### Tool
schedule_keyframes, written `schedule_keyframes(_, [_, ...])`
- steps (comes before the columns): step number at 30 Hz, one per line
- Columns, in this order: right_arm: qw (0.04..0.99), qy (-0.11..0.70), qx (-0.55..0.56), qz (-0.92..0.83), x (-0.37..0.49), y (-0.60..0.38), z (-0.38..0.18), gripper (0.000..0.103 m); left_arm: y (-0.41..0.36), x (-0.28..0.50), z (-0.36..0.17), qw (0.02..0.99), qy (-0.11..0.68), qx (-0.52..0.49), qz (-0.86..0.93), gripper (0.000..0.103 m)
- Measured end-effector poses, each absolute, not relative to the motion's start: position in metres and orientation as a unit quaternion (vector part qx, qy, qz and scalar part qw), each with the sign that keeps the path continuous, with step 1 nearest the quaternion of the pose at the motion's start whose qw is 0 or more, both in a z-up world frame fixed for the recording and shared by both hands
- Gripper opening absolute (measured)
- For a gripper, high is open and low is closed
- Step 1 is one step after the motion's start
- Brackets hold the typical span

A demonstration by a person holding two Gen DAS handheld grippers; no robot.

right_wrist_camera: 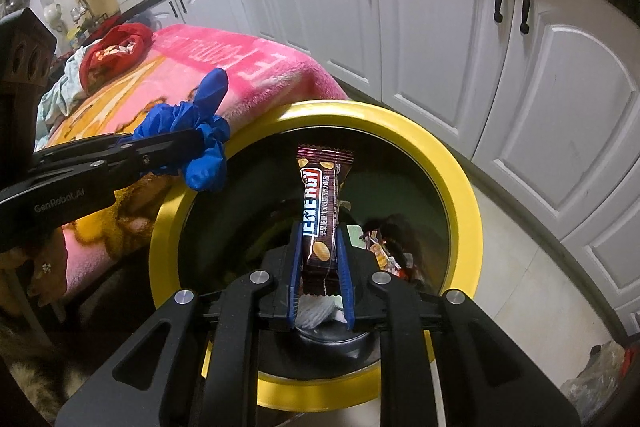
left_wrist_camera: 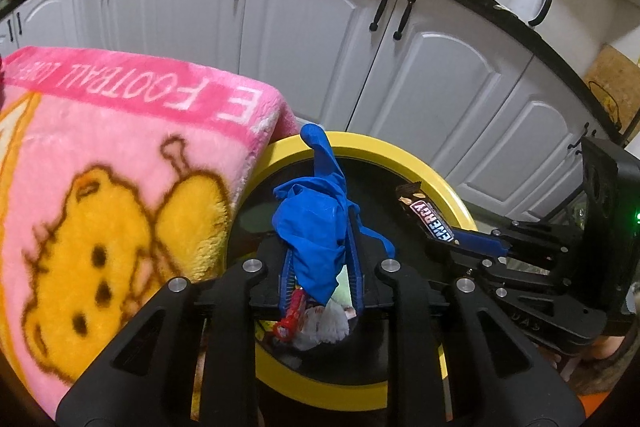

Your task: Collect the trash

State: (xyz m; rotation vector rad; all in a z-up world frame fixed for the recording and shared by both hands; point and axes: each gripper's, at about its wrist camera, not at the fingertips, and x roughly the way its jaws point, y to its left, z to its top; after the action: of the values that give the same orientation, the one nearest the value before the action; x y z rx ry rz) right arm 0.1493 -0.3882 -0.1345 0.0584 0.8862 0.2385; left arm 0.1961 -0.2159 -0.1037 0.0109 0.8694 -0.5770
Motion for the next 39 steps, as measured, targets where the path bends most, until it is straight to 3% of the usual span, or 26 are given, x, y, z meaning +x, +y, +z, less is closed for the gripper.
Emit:
schedule_keyframes(4, [0.896,0.428,0.03,0.115,0.151,-0.389,-0.136,0.018,-0.216,0.197,-0.106,0.865,0.42,0.008,-0.273,0.019])
schedule_keyframes(9, [0.896,0.428,0.033,0.111,0.151,-0.391,-0.136,0.027,-0.213,0.199,-0.106,0.866,0.422,0.008,-0.268,0.032])
schedule_keyframes(16, [0.899,0.424,0.038,0.104,0.148,-0.396,-0.132,0.032,-0.209,0.199,-0.101,0.869,0.421,0.007,-0.26,0.045])
schedule_keyframes(20, [0.902,0.418,0.042,0.099,0.147,-0.399,-0.126,0.042,-0.202,0.198,-0.095,0.874,0.416,0.004,-0.251,0.058])
schedule_keyframes(22, [0.904,0.414,0.041,0.096,0.146,-0.399,-0.123,0.046,-0.198,0.198,-0.092,0.876,0.414,0.002,-0.246,0.07])
schedule_keyframes(28, [0.911,0.401,0.036,0.093,0.143,-0.393,-0.109,0.063,-0.185,0.195,-0.08,0.884,0.407,0.003,-0.232,0.087])
schedule_keyframes(39, [0.92,0.382,0.015,0.08,0.136,-0.362,-0.068,0.09,-0.143,0.186,-0.061,0.898,0.394,-0.01,-0.196,0.092])
